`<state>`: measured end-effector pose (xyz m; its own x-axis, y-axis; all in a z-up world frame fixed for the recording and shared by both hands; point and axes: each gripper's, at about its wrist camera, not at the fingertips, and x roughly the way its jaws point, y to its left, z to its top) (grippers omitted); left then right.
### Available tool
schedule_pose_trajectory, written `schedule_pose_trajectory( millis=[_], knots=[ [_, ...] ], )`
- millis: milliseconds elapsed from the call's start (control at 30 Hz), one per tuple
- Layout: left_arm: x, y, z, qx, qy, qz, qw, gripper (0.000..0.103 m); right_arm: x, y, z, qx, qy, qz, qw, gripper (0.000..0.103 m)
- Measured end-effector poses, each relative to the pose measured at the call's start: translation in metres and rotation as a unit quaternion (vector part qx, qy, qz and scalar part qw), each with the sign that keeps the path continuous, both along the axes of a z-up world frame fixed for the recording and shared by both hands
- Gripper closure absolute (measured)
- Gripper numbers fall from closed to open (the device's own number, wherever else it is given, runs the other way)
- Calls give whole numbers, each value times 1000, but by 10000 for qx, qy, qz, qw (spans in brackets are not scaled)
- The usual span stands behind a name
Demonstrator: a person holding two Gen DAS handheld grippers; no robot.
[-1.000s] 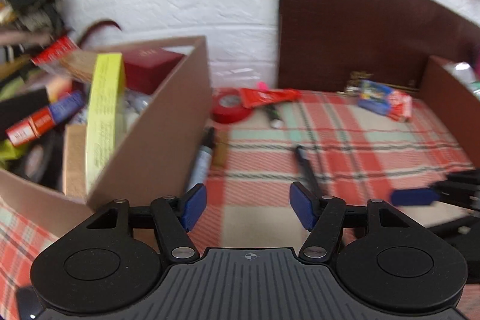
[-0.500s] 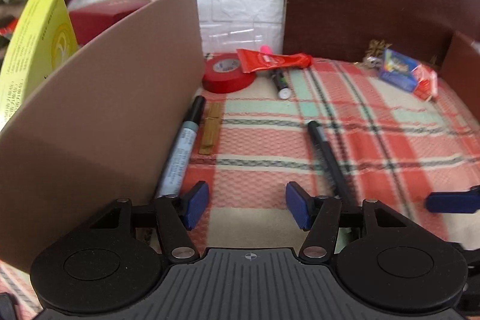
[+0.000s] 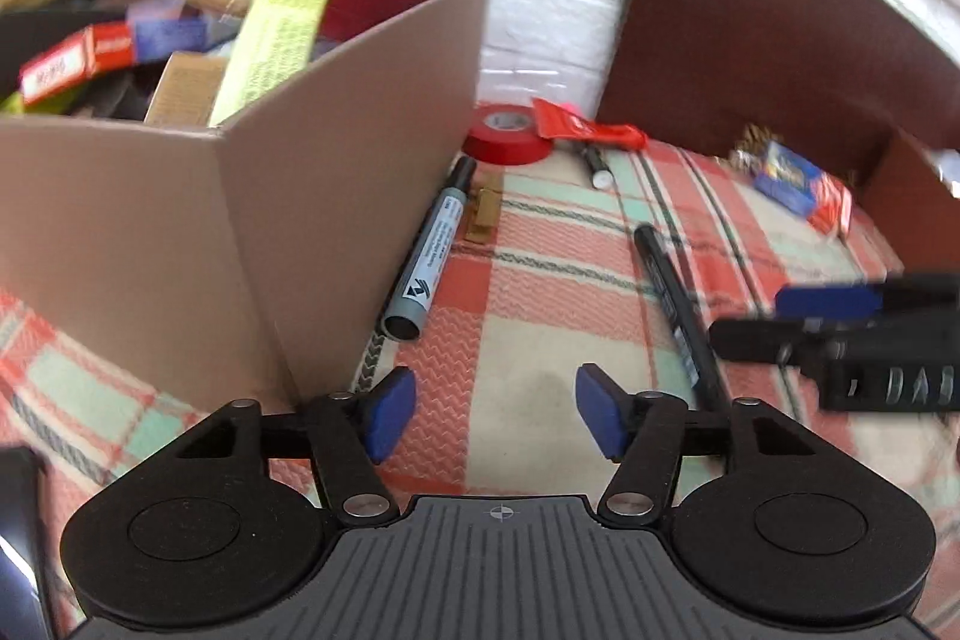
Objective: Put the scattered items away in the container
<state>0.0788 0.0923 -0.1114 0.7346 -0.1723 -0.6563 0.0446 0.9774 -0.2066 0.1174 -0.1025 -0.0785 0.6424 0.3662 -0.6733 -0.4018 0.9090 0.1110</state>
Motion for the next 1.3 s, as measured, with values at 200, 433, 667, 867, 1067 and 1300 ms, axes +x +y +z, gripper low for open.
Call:
schedule_pose_trajectory(
  millis=[200,433,667,867,1067,1300],
  knots=[
    [-2,-20,-3,298,-173,343,9988,22,-3,-11,-3,98,192,-205,9996,35],
    [1,-50,-3,1112,-453,507,9915,16,-6,-35,-13,318,453,-555,9969,35],
    [14,-71,1,1736,-592,620,9811,11,-11,-44,-17,411,508,-612,9960,35],
    [41,-81,-7,2109,-311,540,9755,9,-14,-49,-16,362,499,-662,9959,35],
    [54,-68,-13,1570,-206,36,9874,13,-18,-59,-16,253,513,-785,9953,35],
    [32,-74,2,1644,-552,150,9847,14,-15,-58,-16,149,505,-816,9953,33]
  ],
)
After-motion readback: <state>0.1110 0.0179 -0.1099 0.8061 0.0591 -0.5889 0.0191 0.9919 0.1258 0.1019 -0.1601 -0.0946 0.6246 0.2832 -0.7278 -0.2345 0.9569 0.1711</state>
